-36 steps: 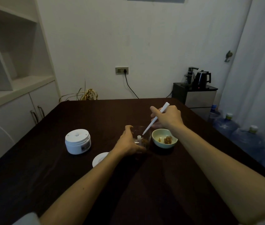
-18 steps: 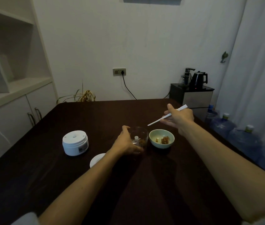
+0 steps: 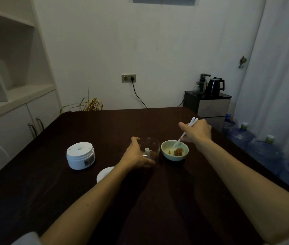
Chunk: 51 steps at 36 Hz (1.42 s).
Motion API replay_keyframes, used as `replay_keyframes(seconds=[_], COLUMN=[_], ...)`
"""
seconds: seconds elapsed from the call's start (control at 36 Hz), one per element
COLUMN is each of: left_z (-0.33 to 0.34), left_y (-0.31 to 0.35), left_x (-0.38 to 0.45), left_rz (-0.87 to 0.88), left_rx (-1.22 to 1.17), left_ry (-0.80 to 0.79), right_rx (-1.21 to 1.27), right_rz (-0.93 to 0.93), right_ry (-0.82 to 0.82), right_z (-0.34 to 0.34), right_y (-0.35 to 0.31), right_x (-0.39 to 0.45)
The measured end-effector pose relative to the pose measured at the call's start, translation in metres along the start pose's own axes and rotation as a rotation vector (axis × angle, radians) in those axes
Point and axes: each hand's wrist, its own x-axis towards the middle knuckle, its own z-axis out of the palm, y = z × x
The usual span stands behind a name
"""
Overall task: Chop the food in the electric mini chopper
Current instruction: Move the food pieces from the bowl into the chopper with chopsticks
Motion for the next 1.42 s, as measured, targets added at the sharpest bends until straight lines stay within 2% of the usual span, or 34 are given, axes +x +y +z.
replay_keyframes(seconds=[0.36,0.56,0.67,0.72,0.92,1.17,1.42], left_z=[0.0,0.0,0.0,0.0,0.0,-0.001,0.0], left_y=[-0.003,-0.002,-0.001,-0.001,0.0,0.0,-0.002], left_x=[0.0,0.0,-0.001,-0.001,-0.002,-0.002,0.0], left_rz=[0.01,-0.001,-0.004,-0.007,-0.01,-0.01,-0.008], left_rx=[-0.014,-0.016,-0.014,-0.017,-0.026,-0.043,-0.028], left_ry=[-0.005,-0.009,-0.005,-0.006,-0.007,-0.019,-0.012], right_rx=[-0.128,-0.111,-0.312,-0.309,-0.129,0.347,0.614], right_rz=[-0.026,-0.009,0.009,0.026,0.116,0.433,0.547], right_ry=[-0.035,-0.021,-0.004,0.021,0.127,0.13,0.04], right_z=[0.0,0.001,0.005,0.005,0.001,-0.013,-0.019], right_y=[0.012,0.016,0.015,0.016,0.021,0.02,0.02], right_x=[-0.003,-0.003,-0.003,-0.001,0.002,0.006,0.004])
